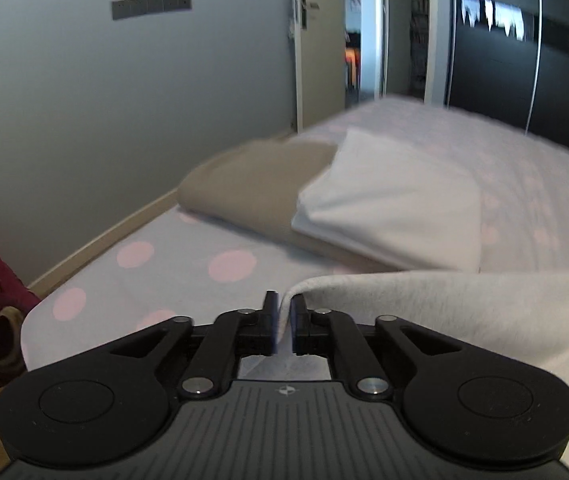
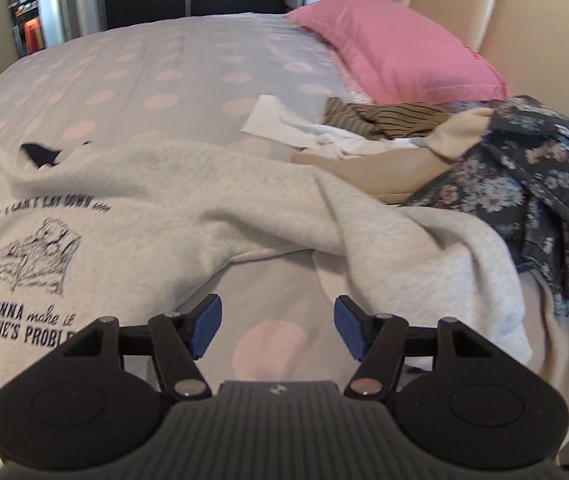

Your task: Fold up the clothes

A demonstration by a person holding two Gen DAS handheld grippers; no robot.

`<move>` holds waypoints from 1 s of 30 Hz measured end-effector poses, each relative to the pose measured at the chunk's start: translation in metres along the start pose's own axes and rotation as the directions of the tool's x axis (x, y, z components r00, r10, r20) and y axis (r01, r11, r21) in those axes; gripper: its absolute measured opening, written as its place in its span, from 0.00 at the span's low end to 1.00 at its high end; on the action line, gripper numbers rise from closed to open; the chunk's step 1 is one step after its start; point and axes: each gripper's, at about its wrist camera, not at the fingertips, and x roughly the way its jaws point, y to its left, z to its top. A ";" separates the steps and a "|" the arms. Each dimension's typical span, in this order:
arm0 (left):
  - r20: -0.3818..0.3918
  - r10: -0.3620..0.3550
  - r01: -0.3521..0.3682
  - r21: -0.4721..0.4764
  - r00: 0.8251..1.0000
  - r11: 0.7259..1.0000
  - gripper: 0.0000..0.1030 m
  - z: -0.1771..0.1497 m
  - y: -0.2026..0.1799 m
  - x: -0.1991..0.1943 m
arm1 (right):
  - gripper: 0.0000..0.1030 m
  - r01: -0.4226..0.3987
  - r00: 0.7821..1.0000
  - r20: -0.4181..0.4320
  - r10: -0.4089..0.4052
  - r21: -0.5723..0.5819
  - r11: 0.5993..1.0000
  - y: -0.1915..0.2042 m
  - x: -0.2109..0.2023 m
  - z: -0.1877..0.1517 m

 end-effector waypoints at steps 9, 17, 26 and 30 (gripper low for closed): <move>-0.181 -0.211 0.251 0.234 0.960 0.939 0.30 -0.047 -0.056 -0.010 | 0.63 -0.132 0.988 -0.091 0.126 -0.060 0.989 0.017 0.006 -0.021; -0.458 -0.368 0.541 0.336 0.809 0.771 0.44 -0.110 -0.081 -0.027 | 0.62 -0.224 0.951 -0.234 0.203 -0.068 0.972 0.031 0.006 -0.076; -0.610 -0.386 0.628 0.246 0.692 0.738 0.55 -0.153 -0.080 -0.037 | 0.62 -0.293 0.891 -0.354 0.285 0.032 0.956 0.044 0.002 -0.139; -0.677 -0.337 0.645 0.267 0.655 0.716 0.55 -0.179 -0.093 -0.038 | 0.56 -0.296 0.876 -0.377 0.301 0.072 0.952 0.046 0.003 -0.150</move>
